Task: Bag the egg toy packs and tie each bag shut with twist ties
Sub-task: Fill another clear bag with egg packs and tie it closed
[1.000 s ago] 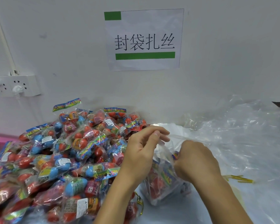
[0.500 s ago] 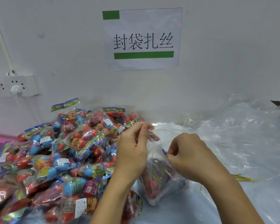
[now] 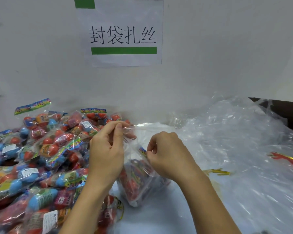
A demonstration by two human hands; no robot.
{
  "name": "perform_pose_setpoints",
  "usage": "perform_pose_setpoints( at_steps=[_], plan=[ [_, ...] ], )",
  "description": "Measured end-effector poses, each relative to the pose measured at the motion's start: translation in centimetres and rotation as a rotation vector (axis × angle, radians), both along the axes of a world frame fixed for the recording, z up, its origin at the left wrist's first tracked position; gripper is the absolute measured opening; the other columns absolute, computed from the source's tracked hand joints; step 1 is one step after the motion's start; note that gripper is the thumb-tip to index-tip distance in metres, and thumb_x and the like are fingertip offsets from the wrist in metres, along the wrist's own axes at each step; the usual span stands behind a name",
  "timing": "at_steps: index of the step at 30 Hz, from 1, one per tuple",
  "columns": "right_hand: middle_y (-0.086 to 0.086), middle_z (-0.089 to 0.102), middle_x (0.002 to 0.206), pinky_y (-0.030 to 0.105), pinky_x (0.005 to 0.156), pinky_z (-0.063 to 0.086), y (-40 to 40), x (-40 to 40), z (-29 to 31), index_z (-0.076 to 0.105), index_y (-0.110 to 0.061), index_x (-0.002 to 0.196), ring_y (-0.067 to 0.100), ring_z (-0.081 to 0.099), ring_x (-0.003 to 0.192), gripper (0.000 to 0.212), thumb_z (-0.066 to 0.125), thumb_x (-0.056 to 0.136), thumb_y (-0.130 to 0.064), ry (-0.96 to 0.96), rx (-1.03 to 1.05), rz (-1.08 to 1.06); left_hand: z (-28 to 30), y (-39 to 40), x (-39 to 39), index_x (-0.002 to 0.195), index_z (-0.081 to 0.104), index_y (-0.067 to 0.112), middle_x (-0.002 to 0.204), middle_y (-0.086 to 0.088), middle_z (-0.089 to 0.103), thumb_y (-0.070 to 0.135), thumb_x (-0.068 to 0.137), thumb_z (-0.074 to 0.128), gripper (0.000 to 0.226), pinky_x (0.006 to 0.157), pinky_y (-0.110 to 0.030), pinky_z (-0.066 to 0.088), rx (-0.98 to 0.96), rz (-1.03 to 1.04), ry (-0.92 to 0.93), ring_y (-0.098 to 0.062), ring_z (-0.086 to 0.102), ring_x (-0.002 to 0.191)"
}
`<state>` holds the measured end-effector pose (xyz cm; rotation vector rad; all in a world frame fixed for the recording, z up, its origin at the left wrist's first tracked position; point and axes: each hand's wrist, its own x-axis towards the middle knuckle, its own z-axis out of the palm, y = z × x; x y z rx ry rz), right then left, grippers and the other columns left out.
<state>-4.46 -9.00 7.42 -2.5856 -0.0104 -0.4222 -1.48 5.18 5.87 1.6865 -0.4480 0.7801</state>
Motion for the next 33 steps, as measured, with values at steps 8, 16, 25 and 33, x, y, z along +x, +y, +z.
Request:
perform_pose_setpoints(
  at_steps=[8,16,25,33],
  plan=[
    [0.005,0.030,0.061,0.027,0.043,0.023,-1.2,-0.3,0.0,0.031,-0.015,0.058,0.021,0.026,0.048,0.042,0.055,0.092,-0.016,0.236,-0.035,0.040,-0.1,-0.4,-0.1,0.092,0.069,0.018,0.079,0.008,0.073,0.013,0.103,0.047,0.025,0.068,-0.017,0.050,0.054,-0.139,0.093,-0.004,0.067,0.073],
    [0.004,0.035,0.062,0.027,0.046,0.026,-1.6,-0.5,0.4,0.033,-0.015,0.060,0.020,0.030,0.051,0.045,0.062,0.092,-0.026,0.253,-0.059,0.052,0.0,-0.3,-1.0,0.090,0.072,0.023,0.083,0.003,0.076,0.051,0.081,0.075,0.030,0.071,-0.023,0.054,0.094,-0.336,0.236,-0.009,0.071,0.079],
    [0.009,0.059,0.074,0.031,0.061,0.047,-1.2,0.4,-0.2,0.059,-0.008,0.075,0.031,0.059,0.070,0.031,0.066,0.093,-0.031,-0.022,0.014,-0.005,-0.9,-1.0,-0.1,0.078,0.074,0.016,0.073,0.001,0.072,0.011,0.089,0.070,0.013,0.066,-0.039,0.053,0.107,-0.137,0.138,-0.021,0.067,0.069],
    [0.007,0.045,0.070,0.026,0.045,0.029,-1.9,-0.2,0.4,0.049,-0.012,0.068,0.020,0.036,0.052,0.046,0.066,0.091,-0.048,0.133,-0.007,-0.013,-1.5,-1.7,0.4,0.076,0.071,0.020,0.070,0.011,0.069,0.013,0.090,0.070,0.015,0.062,-0.033,0.052,0.093,-0.048,0.066,-0.011,0.063,0.062]
  ],
)
